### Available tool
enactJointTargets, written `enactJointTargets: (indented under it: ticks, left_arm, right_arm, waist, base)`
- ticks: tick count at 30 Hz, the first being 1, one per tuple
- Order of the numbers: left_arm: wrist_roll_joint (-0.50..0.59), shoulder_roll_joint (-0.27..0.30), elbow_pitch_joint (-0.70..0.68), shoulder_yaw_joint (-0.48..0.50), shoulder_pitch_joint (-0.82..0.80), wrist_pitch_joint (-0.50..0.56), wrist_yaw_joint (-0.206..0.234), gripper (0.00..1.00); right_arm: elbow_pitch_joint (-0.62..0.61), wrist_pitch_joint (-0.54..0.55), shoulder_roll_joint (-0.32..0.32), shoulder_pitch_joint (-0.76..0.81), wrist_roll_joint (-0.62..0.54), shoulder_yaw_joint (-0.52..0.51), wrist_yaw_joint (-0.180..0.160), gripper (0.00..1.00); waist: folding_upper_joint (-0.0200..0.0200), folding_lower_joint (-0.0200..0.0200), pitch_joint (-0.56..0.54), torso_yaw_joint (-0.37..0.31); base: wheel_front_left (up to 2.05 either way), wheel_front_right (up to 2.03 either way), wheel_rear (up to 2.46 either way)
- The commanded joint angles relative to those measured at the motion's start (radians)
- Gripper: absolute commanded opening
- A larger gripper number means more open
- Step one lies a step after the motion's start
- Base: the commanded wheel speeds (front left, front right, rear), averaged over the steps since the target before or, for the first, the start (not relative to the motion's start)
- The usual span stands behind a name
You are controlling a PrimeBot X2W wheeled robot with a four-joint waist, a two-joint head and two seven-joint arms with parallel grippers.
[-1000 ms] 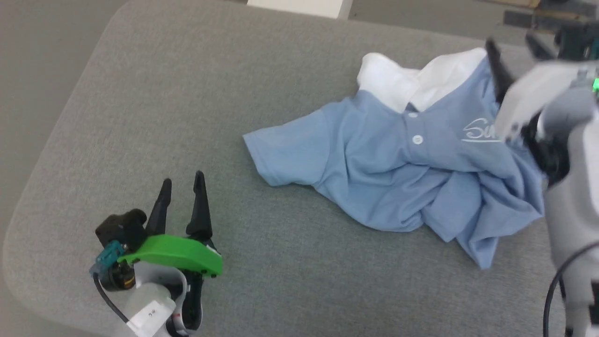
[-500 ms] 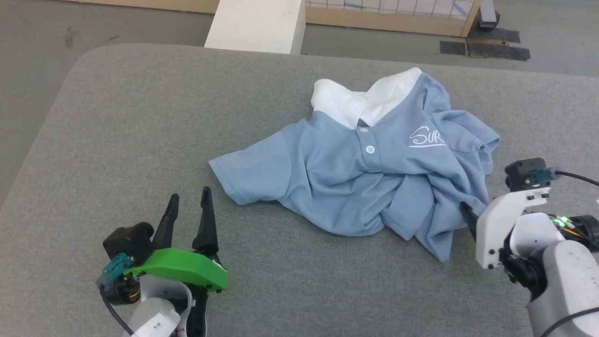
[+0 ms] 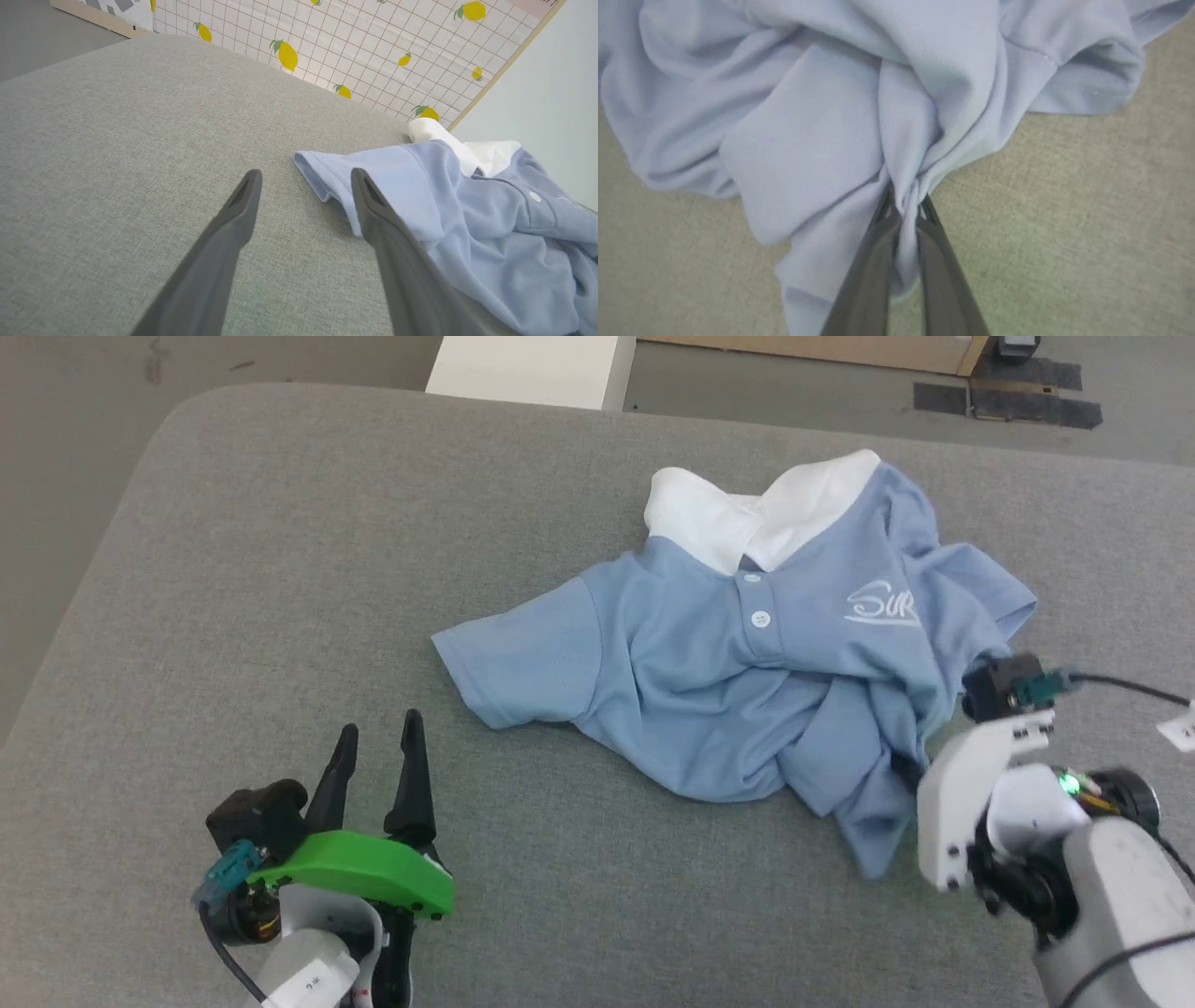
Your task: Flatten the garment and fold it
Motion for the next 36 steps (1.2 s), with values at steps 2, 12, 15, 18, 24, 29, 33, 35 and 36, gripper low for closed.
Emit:
enactJointTargets:
  ticks: [2,12,15,18,24,29,33,35,36]
  left_arm:
    - [-0.010,0.006,0.003,0.004,-0.003,-0.003,0.001,1.00]
    - [-0.014,0.008,0.004,-0.008,-0.005,0.013,0.005,1.00]
    - [-0.015,0.010,0.000,-0.010,-0.004,0.017,0.008,1.00]
    - [-0.017,0.013,0.000,-0.011,-0.004,0.020,0.009,1.00]
    - [-0.017,0.022,-0.008,-0.015,-0.016,0.038,0.014,1.00]
    - [-0.017,0.059,0.006,-0.044,-0.171,0.205,0.012,1.00]
    - [0.011,0.110,0.090,-0.113,-0.372,0.484,0.014,1.00]
    - [0.016,0.127,0.150,-0.146,-0.459,0.640,0.019,1.00]
    - [0.028,0.140,0.178,-0.167,-0.494,0.705,0.017,1.00]
  right_arm:
    - [-0.086,0.075,-0.051,0.096,0.060,0.010,-0.002,0.00]
    - [-0.398,0.407,-0.099,0.409,0.213,-0.110,-0.002,0.13]
    - [-0.448,0.309,-0.041,0.388,0.226,-0.175,-0.002,1.00]
    - [-0.467,0.181,0.014,0.346,0.214,-0.265,-0.002,1.00]
    - [-0.449,-0.058,0.104,0.260,0.143,-0.429,-0.002,1.00]
    - [-0.413,-0.138,0.131,0.217,0.105,-0.458,-0.002,1.00]
    - [-0.410,-0.139,0.137,0.193,0.099,-0.447,-0.002,1.00]
    - [-0.412,-0.137,0.139,0.179,0.099,-0.439,-0.002,1.00]
    - [-0.413,-0.135,0.139,0.174,0.098,-0.435,-0.002,1.00]
  waist:
    - [0.0000,0.0000,-0.016,-0.013]
    - [0.0000,0.0000,-0.027,-0.042]
    - [0.0000,0.0000,-0.027,-0.049]
    - [0.0000,0.0000,-0.029,-0.051]
    - [0.0000,0.0000,-0.032,-0.056]
    - [0.0000,0.0000,-0.003,-0.070]
    - [0.0000,0.0000,0.045,-0.089]
    - [0.0000,0.0000,0.069,-0.104]
    - [0.0000,0.0000,0.081,-0.111]
  base:
    - [0.00,0.00,0.00]
    - [0.00,0.00,0.00]
    - [0.00,0.00,0.00]
    - [0.00,0.00,0.00]
    - [0.00,0.00,0.00]
    - [0.00,0.00,0.00]
    - [0.00,0.00,0.00]
    - [0.00,0.00,0.00]
    - [0.00,0.00,0.00]
